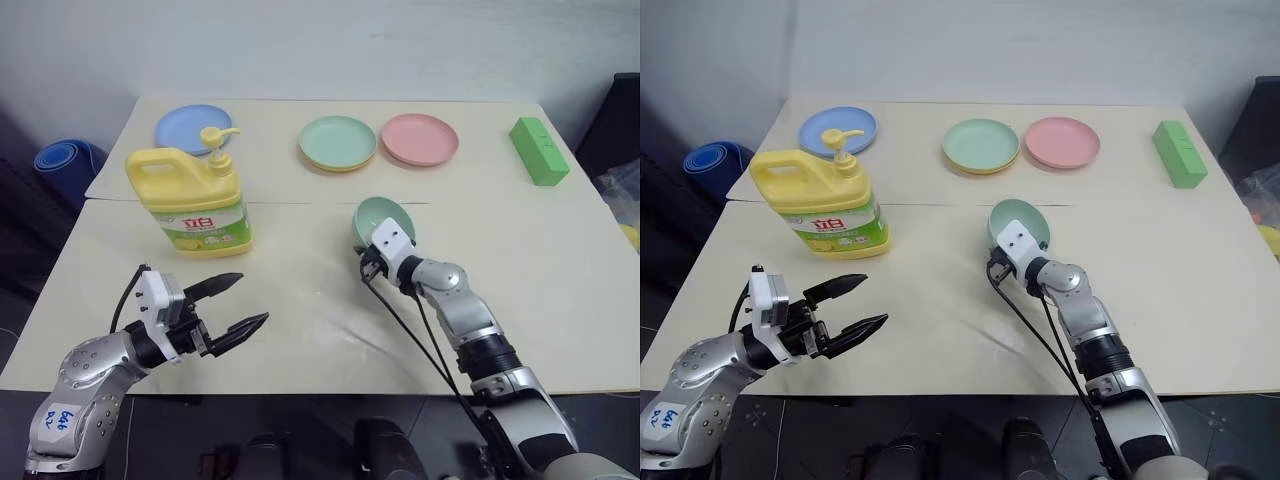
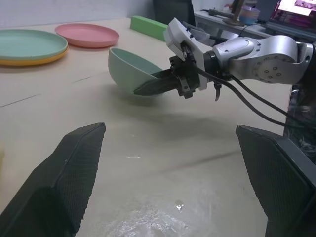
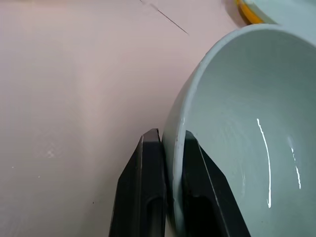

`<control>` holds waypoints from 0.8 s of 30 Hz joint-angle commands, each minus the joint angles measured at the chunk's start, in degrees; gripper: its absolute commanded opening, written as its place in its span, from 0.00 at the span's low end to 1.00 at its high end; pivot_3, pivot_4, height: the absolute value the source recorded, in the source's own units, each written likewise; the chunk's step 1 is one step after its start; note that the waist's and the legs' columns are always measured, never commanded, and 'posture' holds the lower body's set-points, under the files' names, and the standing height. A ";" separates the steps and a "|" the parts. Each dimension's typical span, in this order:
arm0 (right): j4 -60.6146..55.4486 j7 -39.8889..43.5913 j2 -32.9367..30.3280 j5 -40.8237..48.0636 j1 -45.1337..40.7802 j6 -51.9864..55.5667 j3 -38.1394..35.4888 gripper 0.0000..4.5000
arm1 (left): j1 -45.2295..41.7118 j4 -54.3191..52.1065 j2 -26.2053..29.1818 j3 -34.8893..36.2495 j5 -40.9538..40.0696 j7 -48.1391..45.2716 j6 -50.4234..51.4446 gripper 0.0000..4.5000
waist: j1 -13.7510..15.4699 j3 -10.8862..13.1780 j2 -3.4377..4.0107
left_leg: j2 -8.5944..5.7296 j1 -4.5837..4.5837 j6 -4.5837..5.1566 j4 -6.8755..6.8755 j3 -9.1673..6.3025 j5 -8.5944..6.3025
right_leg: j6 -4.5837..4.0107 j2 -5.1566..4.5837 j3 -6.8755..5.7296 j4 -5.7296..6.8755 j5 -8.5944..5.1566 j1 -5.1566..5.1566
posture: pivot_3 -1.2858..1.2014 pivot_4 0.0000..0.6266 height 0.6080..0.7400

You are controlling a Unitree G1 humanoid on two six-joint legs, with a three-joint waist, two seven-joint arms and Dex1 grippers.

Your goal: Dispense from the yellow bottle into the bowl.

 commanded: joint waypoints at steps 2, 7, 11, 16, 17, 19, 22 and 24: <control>-4.94 6.04 -2.25 0.88 -2.22 0.15 0.90 0.01 | -0.31 -3.88 -0.09 4.18 -4.61 2.37 1.91 1.00 | 0.13 0.02 -0.01 | -0.01 -0.01 0.00 0.01 0.00 0.00 | 0.00 -0.01 0.00 -0.01 0.00 0.01 | 0.52 0.24 1.00; -10.17 18.61 -6.41 1.90 -11.24 6.09 4.33 0.00 | -7.87 -5.45 2.45 11.32 -13.85 6.98 6.37 0.87 | 0.14 0.09 0.03 | 0.01 -0.04 0.00 0.09 -0.06 0.00 | 0.00 -0.02 0.00 0.00 0.00 0.00 | 0.52 0.24 1.00; -8.05 27.56 -7.85 1.13 -21.98 8.96 8.31 0.00 | -22.53 -0.50 4.72 13.76 -15.64 13.46 7.76 0.61 | 0.17 0.09 0.02 | -0.01 -0.03 0.00 0.12 -0.44 0.01 | 0.00 -0.02 -0.03 0.03 0.00 0.01 | 0.52 0.24 1.00; 6.70 30.77 -3.28 -1.45 -37.97 5.48 10.93 0.00 | -42.01 14.01 9.45 5.39 -4.59 14.18 7.86 0.27 | -0.48 0.10 0.01 | -0.13 0.00 -0.01 0.09 -0.54 0.01 | -0.01 -0.01 -0.21 0.22 0.01 0.04 | 0.52 0.24 1.00; 10.58 30.62 -2.28 -2.23 -40.51 3.84 11.31 0.00 | -45.03 16.90 9.62 3.47 -2.22 14.19 7.53 0.20 | -0.78 0.10 0.01 | -0.14 -0.01 -0.02 0.10 -0.40 0.02 | -0.01 -0.01 -0.28 0.26 0.01 0.04 | 0.52 0.24 1.00; 17.96 29.77 0.15 -3.35 -44.90 0.90 11.57 0.00 | -50.40 22.24 8.76 0.57 1.31 14.33 6.70 0.06 | -1.31 0.11 -0.01 | -0.15 0.00 -0.03 0.08 -0.44 0.02 | -0.01 -0.01 -0.35 0.37 0.01 0.03 | 0.52 0.24 1.00; 27.27 28.01 4.45 -4.29 -50.25 -3.21 10.91 0.00 | -56.16 28.00 7.51 -2.93 6.65 15.00 5.61 0.01 | -2.20 0.13 -0.04 | -0.15 -0.01 -0.03 0.06 -0.45 0.02 | -0.01 -0.02 -0.58 0.37 0.01 0.00 | 0.52 0.24 1.00; 32.26 26.85 7.05 -4.82 -52.72 -5.64 10.39 0.00 | -58.30 30.72 6.95 -4.57 10.33 16.02 4.68 0.01 | -3.20 0.16 -0.09 | -0.14 -0.02 -0.03 0.05 -0.48 0.03 | -0.01 -0.05 -0.79 0.37 0.01 -0.07 | 0.52 0.24 1.00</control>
